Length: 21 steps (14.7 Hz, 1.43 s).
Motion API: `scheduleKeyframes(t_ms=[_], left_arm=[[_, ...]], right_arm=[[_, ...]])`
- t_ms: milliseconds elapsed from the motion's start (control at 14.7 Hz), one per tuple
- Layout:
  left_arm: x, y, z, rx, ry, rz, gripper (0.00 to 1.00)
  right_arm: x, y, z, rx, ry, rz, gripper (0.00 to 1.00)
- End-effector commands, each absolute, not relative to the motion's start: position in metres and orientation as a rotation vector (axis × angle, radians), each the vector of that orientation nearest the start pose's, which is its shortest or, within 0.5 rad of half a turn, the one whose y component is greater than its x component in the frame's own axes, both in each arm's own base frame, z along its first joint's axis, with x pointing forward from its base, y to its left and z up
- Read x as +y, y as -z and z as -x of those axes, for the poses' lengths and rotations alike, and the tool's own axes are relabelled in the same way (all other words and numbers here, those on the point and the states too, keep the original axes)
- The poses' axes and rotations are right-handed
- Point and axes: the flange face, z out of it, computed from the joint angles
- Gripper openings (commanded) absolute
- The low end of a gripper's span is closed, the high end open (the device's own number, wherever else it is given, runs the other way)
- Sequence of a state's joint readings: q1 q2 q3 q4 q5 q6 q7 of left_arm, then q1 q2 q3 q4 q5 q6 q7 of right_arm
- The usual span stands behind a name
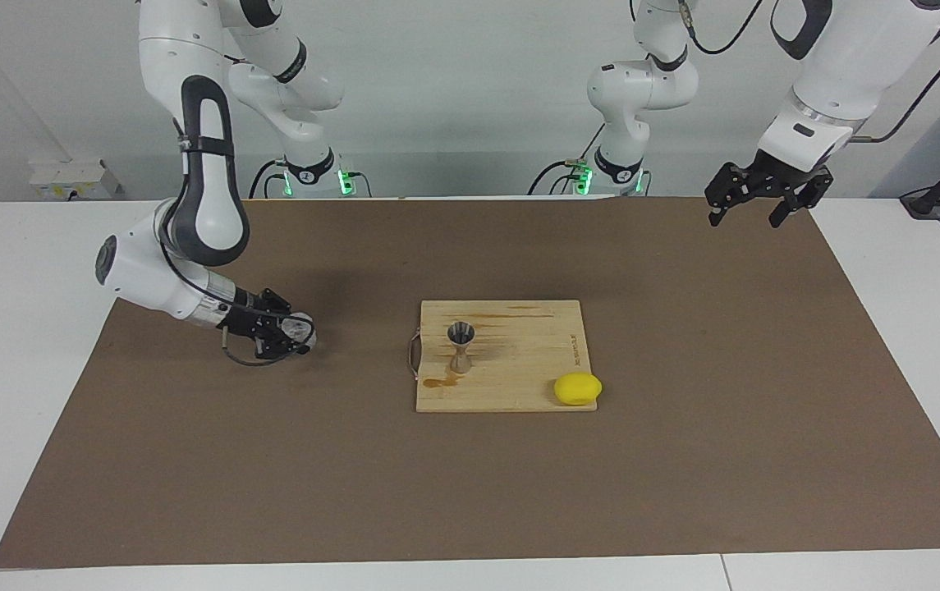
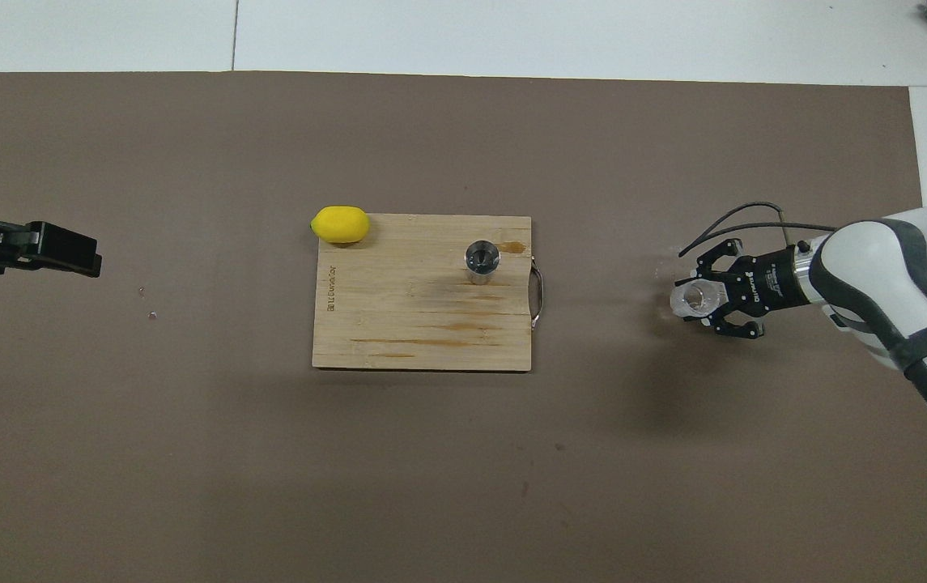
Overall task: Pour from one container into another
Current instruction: 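Carry the glass back and set it down on the table, then open the right gripper to release the glass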
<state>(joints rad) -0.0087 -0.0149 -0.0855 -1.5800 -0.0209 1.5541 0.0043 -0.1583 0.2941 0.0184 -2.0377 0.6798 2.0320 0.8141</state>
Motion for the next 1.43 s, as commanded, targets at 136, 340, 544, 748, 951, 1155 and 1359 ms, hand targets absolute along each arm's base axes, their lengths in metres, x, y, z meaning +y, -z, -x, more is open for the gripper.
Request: scheduleKeyframes(t_ms=[136,340,544,748,951,1155,1359], left_arm=[[-0.051,-0.627,-0.537,0.16,-0.013,3.151,1.0],[-0.052,-0.627,-0.537,0.162,-0.013,3.151,1.0],[-0.051,-0.627,-0.537,0.16,-0.013,3.151,1.0],[-0.051,-0.627,-0.537,0.16,-0.013,3.151,1.0],[-0.051,-0.628,-0.539,0.174,0.008,3.151,1.0],[-0.052,-0.627,-0.538,0.181,0.004,3.151,1.0],[-0.052,-0.628,-0.539,0.184,0.011,3.151,1.0]], right_arm=[[-0.077,-0.261,-0.552,1.616,-0.634,2.027,0.36],[-0.07,-0.258,-0.556,1.63,-0.623,2.03,1.0],[-0.079,-0.269,-0.558,1.637,-0.602,2.02,1.0],[-0.085,-0.294,-0.558,1.618,-0.538,2.088,1.0],[-0.092,-0.332,-0.554,1.541,-0.425,2.292,1.0],[-0.089,-0.371,-0.556,1.423,-0.297,2.537,1.0],[-0.068,-0.414,-0.554,1.082,-0.153,2.765,1.0]])
